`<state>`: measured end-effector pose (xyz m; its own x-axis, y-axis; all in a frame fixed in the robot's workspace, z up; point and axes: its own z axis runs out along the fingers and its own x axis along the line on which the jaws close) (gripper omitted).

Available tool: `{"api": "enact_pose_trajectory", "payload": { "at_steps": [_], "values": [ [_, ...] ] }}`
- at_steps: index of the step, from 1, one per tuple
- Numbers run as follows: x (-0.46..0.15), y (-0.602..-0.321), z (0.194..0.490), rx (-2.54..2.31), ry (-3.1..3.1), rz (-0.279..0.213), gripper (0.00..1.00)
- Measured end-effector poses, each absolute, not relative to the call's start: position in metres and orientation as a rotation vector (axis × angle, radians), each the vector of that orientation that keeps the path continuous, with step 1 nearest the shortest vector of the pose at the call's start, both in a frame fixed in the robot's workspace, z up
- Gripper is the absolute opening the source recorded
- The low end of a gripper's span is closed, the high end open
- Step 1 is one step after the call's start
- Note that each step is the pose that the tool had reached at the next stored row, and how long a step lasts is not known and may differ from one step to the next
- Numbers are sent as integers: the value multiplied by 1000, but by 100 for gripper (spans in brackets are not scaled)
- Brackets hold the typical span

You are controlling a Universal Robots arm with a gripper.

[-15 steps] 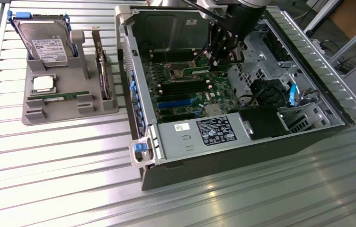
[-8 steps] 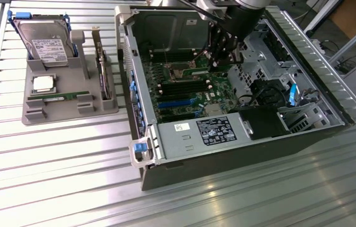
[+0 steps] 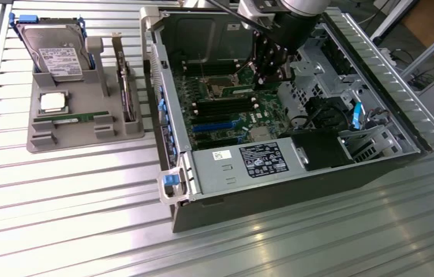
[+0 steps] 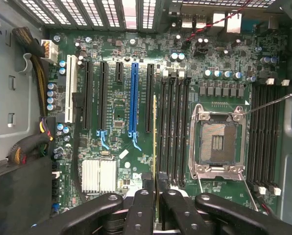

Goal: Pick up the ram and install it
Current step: 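Insert the ram into the slot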

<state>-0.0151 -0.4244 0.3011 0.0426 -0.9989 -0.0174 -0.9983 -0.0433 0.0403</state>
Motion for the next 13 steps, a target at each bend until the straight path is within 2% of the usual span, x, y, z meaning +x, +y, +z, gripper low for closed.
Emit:
{"api": "enact_pose_trajectory", "payload": {
  "at_steps": [13],
  "values": [
    [-15,-424,298,2256,-2161,-63,13]
  ]
}}
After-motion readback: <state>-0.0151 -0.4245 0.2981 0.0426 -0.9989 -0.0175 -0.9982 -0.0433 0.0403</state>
